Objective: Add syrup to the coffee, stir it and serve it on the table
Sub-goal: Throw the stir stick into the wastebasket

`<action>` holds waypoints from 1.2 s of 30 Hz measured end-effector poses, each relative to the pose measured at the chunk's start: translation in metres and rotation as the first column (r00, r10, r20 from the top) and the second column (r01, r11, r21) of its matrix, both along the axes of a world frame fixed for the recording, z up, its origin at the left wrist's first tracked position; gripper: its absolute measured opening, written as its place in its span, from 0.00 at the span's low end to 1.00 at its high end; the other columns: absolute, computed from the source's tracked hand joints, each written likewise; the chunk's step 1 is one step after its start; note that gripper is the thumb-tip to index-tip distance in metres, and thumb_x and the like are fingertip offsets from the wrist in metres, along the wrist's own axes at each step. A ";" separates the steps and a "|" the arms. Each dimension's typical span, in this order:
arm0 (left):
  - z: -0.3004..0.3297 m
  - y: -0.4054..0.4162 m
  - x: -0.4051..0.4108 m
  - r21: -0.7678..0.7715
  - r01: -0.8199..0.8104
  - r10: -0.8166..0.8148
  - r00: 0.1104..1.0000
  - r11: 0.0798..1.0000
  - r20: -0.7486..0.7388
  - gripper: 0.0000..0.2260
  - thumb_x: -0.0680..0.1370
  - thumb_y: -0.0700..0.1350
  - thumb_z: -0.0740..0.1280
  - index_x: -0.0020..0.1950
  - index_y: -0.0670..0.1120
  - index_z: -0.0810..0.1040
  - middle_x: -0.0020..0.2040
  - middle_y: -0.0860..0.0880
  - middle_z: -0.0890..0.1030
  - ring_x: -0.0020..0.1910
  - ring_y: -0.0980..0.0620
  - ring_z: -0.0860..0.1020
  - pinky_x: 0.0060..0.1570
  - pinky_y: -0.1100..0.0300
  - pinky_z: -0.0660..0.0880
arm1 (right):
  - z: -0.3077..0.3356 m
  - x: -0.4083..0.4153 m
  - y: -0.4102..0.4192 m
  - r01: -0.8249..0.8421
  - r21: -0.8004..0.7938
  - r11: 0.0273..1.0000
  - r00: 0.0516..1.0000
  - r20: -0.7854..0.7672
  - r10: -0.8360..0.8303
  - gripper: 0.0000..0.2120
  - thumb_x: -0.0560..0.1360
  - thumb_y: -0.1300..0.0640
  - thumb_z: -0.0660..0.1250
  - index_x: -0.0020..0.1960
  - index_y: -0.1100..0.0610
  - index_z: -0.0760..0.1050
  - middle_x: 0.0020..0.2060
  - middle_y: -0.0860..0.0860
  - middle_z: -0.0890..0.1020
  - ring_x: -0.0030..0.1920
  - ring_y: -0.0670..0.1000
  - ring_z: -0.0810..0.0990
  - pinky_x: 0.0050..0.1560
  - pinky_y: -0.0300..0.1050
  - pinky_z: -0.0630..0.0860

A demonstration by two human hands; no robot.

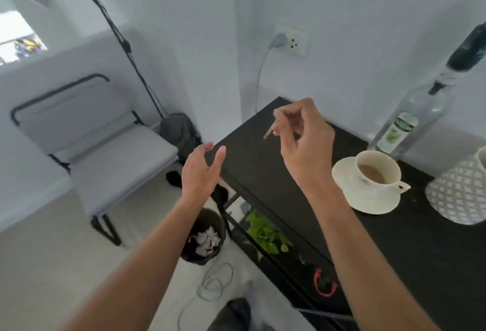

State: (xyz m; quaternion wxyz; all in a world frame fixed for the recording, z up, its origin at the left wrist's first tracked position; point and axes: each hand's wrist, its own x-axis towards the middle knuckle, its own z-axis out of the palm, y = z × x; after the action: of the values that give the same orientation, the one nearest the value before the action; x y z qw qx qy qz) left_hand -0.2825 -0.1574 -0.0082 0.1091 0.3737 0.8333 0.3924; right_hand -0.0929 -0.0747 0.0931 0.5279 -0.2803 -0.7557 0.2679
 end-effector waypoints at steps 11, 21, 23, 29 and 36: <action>-0.110 -0.157 -0.094 -0.304 -0.224 0.297 0.929 0.926 0.221 0.24 0.80 0.62 0.61 0.66 0.46 0.78 0.63 0.49 0.80 0.63 0.50 0.77 0.60 0.58 0.68 | -0.115 -0.163 -0.100 -0.317 -0.205 0.926 0.934 0.100 0.342 0.05 0.82 0.61 0.68 0.48 0.62 0.76 0.40 0.54 0.81 0.38 0.52 0.82 0.41 0.49 0.80; -0.252 -0.207 -0.149 -0.559 -0.106 0.391 0.819 0.822 0.420 0.25 0.80 0.60 0.62 0.69 0.43 0.75 0.66 0.47 0.78 0.64 0.47 0.77 0.60 0.56 0.69 | -0.300 -0.234 -0.138 -0.121 -0.460 0.880 0.899 0.326 0.294 0.02 0.80 0.61 0.70 0.51 0.60 0.79 0.46 0.53 0.82 0.43 0.45 0.81 0.46 0.33 0.79; -0.281 -0.205 -0.158 -0.598 -0.101 0.432 0.787 0.795 0.441 0.25 0.81 0.60 0.62 0.69 0.43 0.75 0.66 0.46 0.79 0.64 0.47 0.76 0.59 0.57 0.68 | -0.338 -0.237 -0.142 -0.060 -0.529 0.847 0.886 0.362 0.289 0.01 0.80 0.62 0.70 0.51 0.59 0.79 0.46 0.53 0.82 0.43 0.46 0.81 0.45 0.35 0.79; -0.376 -0.189 -0.170 -0.645 -0.048 0.475 0.719 0.763 0.508 0.24 0.80 0.59 0.64 0.69 0.44 0.75 0.65 0.47 0.79 0.64 0.47 0.76 0.62 0.56 0.70 | -0.457 -0.242 -0.135 0.054 -0.599 0.799 0.827 0.475 0.300 0.03 0.78 0.65 0.71 0.48 0.60 0.79 0.43 0.53 0.81 0.40 0.50 0.81 0.41 0.31 0.77; -0.512 -0.172 -0.178 -0.734 0.005 0.546 0.665 0.679 0.509 0.26 0.80 0.58 0.65 0.70 0.42 0.74 0.66 0.44 0.79 0.67 0.44 0.74 0.64 0.57 0.68 | -0.602 -0.261 -0.115 0.099 -0.629 0.771 0.769 0.541 0.342 0.02 0.79 0.64 0.71 0.49 0.59 0.78 0.44 0.53 0.82 0.44 0.50 0.83 0.43 0.36 0.81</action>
State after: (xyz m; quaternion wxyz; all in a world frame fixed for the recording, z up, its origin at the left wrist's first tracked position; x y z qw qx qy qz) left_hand -0.4603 -0.3293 -0.5200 0.4779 -0.0099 0.8596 0.1804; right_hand -0.3540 -0.1900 -0.5092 0.1015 -0.4587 -0.7714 0.4292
